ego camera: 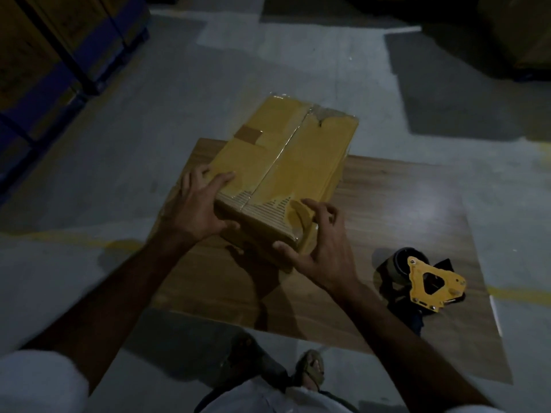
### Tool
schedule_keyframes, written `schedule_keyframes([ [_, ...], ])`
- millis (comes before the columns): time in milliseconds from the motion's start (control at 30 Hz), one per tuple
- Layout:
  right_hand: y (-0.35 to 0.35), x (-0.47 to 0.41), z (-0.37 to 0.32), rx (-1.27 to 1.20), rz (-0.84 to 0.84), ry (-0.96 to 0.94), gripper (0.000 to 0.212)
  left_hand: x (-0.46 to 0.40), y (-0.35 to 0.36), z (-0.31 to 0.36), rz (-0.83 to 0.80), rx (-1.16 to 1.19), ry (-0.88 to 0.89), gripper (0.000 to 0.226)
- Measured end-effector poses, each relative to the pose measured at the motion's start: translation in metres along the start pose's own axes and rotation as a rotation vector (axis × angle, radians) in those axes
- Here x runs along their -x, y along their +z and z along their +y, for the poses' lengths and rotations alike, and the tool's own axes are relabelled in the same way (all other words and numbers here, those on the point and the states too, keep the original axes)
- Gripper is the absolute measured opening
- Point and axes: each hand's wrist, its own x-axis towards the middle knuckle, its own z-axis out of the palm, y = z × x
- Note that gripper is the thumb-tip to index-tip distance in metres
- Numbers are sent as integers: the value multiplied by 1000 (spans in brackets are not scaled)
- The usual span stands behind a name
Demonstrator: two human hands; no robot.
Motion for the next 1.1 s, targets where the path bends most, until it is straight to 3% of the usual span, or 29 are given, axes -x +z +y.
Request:
schedule_keyframes([
  [167,-35,-10,29,-35,-69,-2,62,30,24,25,96,-6,-19,94],
  [333,-89,-28,62,-20,34,91,42,80,61,91,80,171,228,81],
  [433,-94,-33,58,108,148,253,35,77,68,116,-61,221,380,92],
  [500,-84,-27,44,32,263,377,28,60,60,111,-254,272,478,92],
  [533,-76,-20,35,-22,272,412,36,49,53,106,-321,253,537,90],
  [667,-49,1,22,-84,164,298,63,1,25,85,-215,-62,668,79],
  [767,-58,-7,38,-209,123,272,55,-15,22,88,-166,-134,699,70],
  [900,-96,-31,68,-318,-137,138,42,-10,40,112,-58,-174,811,67],
  [1000,-129,-65,71,-324,-335,202,33,0,64,142,59,-116,725,68],
  [1100,-142,-94,59,-328,-392,348,29,3,78,166,17,-14,581,67],
])
